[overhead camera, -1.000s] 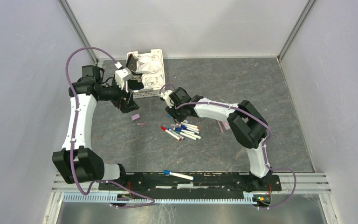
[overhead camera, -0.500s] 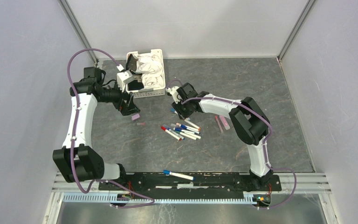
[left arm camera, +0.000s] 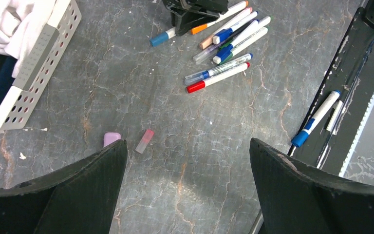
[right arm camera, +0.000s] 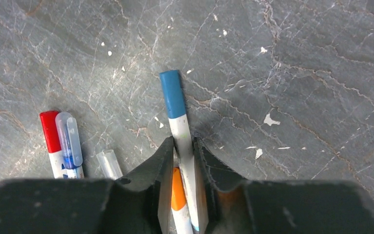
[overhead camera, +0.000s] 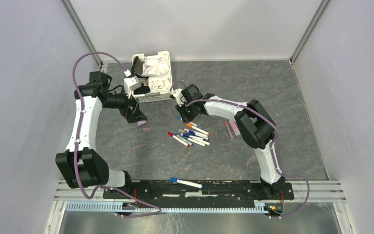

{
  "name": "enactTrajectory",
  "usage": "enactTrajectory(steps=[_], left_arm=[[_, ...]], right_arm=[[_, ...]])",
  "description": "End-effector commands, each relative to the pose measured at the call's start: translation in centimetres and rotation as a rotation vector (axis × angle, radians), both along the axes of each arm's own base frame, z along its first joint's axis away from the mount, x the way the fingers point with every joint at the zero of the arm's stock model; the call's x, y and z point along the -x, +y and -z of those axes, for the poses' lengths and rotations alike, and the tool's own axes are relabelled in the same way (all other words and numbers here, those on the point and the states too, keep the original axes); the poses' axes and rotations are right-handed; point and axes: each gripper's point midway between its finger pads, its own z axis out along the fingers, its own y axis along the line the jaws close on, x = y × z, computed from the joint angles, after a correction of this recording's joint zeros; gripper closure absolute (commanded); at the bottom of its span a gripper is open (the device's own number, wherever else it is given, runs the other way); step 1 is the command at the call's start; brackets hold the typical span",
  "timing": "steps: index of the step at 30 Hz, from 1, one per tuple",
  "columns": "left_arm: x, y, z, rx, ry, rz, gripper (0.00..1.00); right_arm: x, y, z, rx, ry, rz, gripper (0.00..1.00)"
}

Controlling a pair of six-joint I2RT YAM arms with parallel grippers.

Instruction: Open the pen caps

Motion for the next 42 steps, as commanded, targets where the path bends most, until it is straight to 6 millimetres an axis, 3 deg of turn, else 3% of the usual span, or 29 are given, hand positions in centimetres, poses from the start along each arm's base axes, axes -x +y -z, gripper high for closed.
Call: enactTrajectory(steps=[1,8,13,16,20,25,30,37,42], left_arm=[[0.5,-0.6,-0.2,0.032,-0.019,0.054,0.00],[1.3,-0.8,0.5,0.032,-0.021,0.110,0.00],[2.3,-1.2,1.0,0.046,-0.035,0.182,0.00],[3.1,-1.8,1.2,0.064,-0.078,0.251,0.00],[4.1,-3.1,1.9,0.059,-0.112,0.353,0.00],[4.9,-5.0,2.9,0.028,-0.135,0.462,0.00],[4.4,-5.9,4.1,-0.033,-0.166,0.495,0.00],[5.5,-6.2,4.9,-0.083,-0.150,0.548,0.30],[6.3,-6.0,5.5,-0.102,-0.140,0.564,0.61]], right_arm=[[-0.4,0.4,0.5,0.031,0.002,-0.016,0.80],[-3.2,2.0,-4.0,-0.013,-0.075,-0.030,0.95],[-3.0,3.2,-8.1,-0.095,-0.092,-0.064,1.00],[-0.4,4.4,-10.9,-0.217,-0.030,-0.144,1.00],[4.8,5.7,-13.7,-0.383,0.086,-0.283,1.00],[10.0,6.5,-15.6,-0.482,0.203,-0.413,1.00],[12.9,8.1,-17.2,-0.495,0.224,-0.509,1.00],[12.9,9.0,-18.3,-0.497,0.216,-0.521,1.00],[12.7,9.1,-18.2,-0.493,0.219,-0.512,1.00]])
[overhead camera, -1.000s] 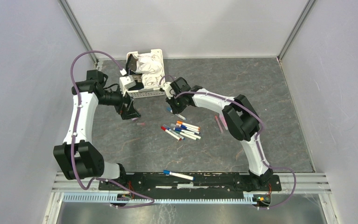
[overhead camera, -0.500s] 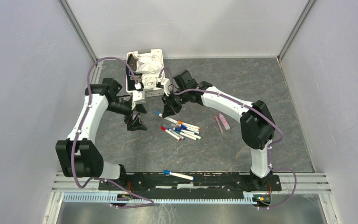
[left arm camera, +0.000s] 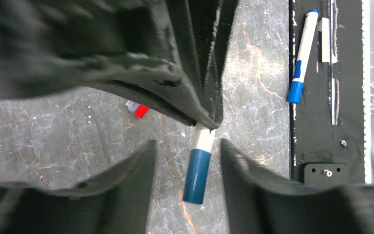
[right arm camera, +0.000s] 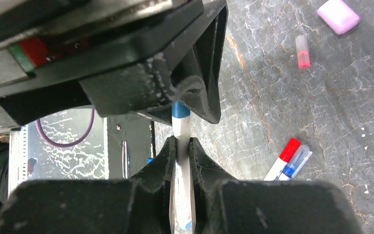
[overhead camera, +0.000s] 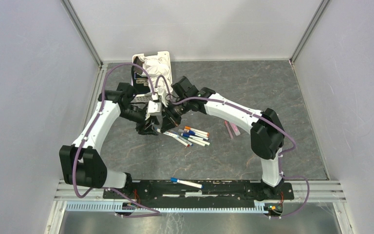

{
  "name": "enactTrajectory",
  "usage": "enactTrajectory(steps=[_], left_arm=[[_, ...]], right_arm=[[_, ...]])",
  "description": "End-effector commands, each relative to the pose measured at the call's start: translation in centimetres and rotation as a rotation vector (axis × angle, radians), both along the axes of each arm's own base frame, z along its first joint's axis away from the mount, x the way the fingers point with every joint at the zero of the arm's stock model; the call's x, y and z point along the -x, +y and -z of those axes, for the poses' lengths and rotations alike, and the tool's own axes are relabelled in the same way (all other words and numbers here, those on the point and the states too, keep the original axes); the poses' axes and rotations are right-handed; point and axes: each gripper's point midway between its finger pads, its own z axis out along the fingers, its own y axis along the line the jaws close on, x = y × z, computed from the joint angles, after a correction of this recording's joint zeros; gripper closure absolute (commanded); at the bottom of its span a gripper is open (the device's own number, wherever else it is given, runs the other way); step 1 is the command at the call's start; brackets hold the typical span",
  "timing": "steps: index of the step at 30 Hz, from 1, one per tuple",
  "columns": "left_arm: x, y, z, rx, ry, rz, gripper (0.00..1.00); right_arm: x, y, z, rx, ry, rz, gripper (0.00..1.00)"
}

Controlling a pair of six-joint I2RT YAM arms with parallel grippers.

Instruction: Open the pen caps

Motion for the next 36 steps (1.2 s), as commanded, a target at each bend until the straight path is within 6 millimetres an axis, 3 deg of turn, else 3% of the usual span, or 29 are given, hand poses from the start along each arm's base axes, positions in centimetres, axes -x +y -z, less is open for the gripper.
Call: enactTrajectory(steps=[1,3,4,5,6,8,11,13,17,18,20,22,24,32,36], left_arm=[[0.6,0.3,0.2,-0.030,-0.039,0.030,0.67],[0.7,0.4,0.2,-0.037,-0.048,0.032,0.76],[0.8,0.4,0.0,-0.037,-0.052,0.036,0.89],[0.7,0.4,-0.2,-0.032,-0.062,0.036,0.96],[0.7,0.3,-0.5,-0.026,-0.067,0.035,0.98],[0.8,0.0,-1.1,-0.004,-0.085,0.037,0.98],[1.2,-0.4,-2.0,0.031,-0.099,0.040,0.98],[1.4,-0.7,-2.4,0.049,-0.104,0.044,0.98],[2.0,-0.7,-2.8,0.061,-0.106,0.056,0.97],[2.2,-0.7,-2.8,0.061,-0.108,0.059,0.94],[2.3,-0.6,-2.7,0.055,-0.108,0.067,0.73],[2.5,-0.3,-2.2,0.032,-0.115,0.082,0.57],[2.2,0.2,-1.8,-0.003,-0.131,0.089,0.53],[1.6,-0.5,-2.5,0.026,-0.168,0.110,0.55],[2.3,-0.9,-1.7,0.030,-0.146,0.128,0.57]], right_arm=[[-0.5,0.6,-1.9,-0.050,-0.027,-0.012,1.00],[-0.5,0.5,-1.8,-0.044,-0.029,-0.009,1.00],[-0.5,0.5,-1.7,-0.041,-0.025,-0.009,0.97],[-0.4,0.5,-1.5,-0.037,-0.018,-0.007,0.82],[-0.3,0.6,-1.3,-0.038,-0.001,-0.006,0.71],[0.2,0.7,-0.9,-0.049,0.037,-0.014,0.57],[0.8,1.0,-0.9,-0.084,0.083,-0.025,0.53],[1.0,1.3,-1.1,-0.108,0.104,-0.035,0.56],[1.0,1.5,-1.7,-0.129,0.122,-0.044,0.78],[0.9,1.4,-1.9,-0.133,0.120,-0.041,0.86],[0.6,1.0,-1.8,-0.129,0.125,-0.030,0.99],[0.2,0.2,-1.3,-0.107,0.131,-0.011,1.00],[0.1,-0.6,-0.8,-0.089,0.136,-0.002,1.00],[0.2,-0.7,-0.1,-0.070,0.153,0.000,1.00],[0.0,-0.3,-0.5,-0.076,0.154,-0.006,1.00]])
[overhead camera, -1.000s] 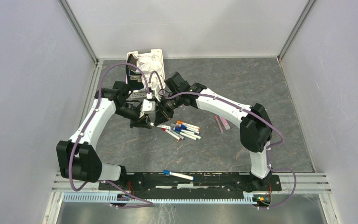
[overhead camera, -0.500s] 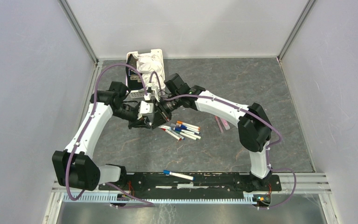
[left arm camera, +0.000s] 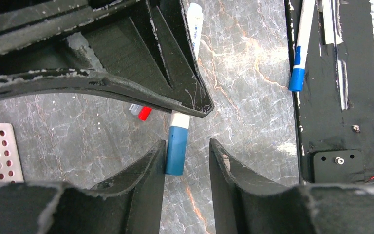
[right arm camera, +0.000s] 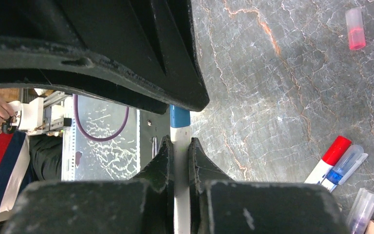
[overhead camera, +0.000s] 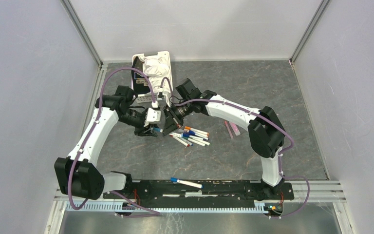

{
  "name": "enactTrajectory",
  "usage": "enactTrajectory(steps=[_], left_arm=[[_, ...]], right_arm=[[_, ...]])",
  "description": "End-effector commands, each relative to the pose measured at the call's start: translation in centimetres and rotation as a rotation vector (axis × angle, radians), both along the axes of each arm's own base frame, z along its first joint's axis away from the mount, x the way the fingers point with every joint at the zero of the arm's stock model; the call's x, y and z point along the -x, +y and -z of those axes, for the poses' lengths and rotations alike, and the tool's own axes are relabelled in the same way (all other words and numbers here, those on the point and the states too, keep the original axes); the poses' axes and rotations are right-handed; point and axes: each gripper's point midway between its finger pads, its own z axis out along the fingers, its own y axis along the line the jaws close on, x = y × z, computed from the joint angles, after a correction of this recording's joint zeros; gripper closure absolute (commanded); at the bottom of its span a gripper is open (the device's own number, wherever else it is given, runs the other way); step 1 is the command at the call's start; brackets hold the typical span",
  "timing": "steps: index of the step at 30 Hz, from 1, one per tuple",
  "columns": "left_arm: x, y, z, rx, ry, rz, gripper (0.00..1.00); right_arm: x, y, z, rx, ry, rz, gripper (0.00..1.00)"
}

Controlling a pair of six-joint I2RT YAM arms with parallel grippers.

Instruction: Open the pen caps

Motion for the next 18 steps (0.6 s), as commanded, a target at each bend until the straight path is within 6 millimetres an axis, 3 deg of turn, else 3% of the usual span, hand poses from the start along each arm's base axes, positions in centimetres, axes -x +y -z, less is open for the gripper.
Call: enactTrajectory(steps=[1,5,10,13,14,18], left_arm=[[0.8,-1.0,0.0,0.035,-0.017,0.052,0.57],[0.8,-1.2,0.6,0.036,-0.015,0.050,0.62],[0.5,-1.4,0.9,0.033,-0.009,0.050,0.78],[0.3,-1.4,1.0,0.031,-0.010,0.052,0.93],[0.2,-1.3,1.1,0.024,-0.008,0.051,0.97],[-0.5,0.3,2.3,-0.084,-0.008,0.028,0.98]], right_arm=[[-1.1,0.7,-1.9,-0.040,-0.039,0.012,1.00],[-1.0,1.0,-2.0,-0.039,-0.034,-0.001,1.00],[-0.9,1.1,-2.0,-0.041,-0.029,-0.009,1.00],[-0.9,1.0,-1.7,-0.034,-0.028,-0.011,1.00],[-1.0,0.7,-1.4,-0.022,-0.035,-0.009,1.00],[-1.5,-2.1,0.2,0.036,-0.071,0.030,1.00]])
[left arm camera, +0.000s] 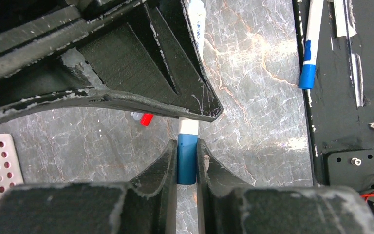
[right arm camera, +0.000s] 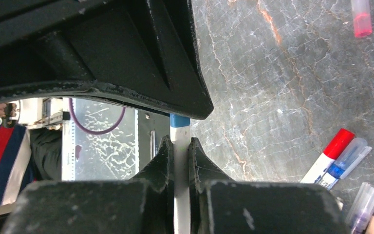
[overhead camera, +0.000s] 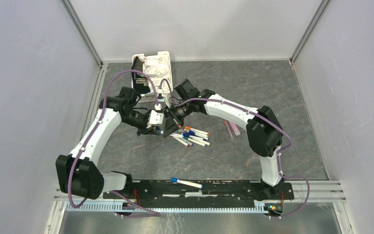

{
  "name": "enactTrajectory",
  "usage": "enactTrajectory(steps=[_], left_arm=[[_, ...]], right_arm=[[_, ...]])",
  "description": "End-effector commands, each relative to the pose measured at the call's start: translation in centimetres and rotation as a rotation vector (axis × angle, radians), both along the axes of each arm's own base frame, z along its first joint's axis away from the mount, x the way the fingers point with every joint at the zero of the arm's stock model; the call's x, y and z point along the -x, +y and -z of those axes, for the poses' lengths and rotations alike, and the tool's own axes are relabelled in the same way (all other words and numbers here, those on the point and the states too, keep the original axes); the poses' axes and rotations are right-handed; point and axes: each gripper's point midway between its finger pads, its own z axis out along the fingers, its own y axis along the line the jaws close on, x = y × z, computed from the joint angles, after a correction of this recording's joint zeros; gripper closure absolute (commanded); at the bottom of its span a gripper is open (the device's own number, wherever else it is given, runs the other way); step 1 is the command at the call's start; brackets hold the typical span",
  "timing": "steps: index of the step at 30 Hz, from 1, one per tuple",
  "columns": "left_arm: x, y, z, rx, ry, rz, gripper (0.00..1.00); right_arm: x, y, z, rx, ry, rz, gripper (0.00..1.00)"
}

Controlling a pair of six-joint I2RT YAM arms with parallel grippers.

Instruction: Open the pen caps

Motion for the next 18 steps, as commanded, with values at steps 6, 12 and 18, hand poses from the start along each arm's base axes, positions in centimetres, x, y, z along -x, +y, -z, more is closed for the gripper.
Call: enactTrajectory(steps=[6,12,18], left_arm=[[-4.6,6.6,2.2,-0.256,-0.067,-0.118,0.98],[-7.6,8.2,1.6,-0.181,-0.062,-0.211,0.98],[-8.8,4.7,3.1,-0.071,-0.066,-0.245,0.98]], right_arm=[[-2.2,-8.3,4.0,0.125,-0.108,0.174,1.00],[-2.2,-12.0,5.5,0.167,-0.153,0.250,1.00],[-8.0,-16.7,5.8,0.311,-0.243,0.528,1.00]])
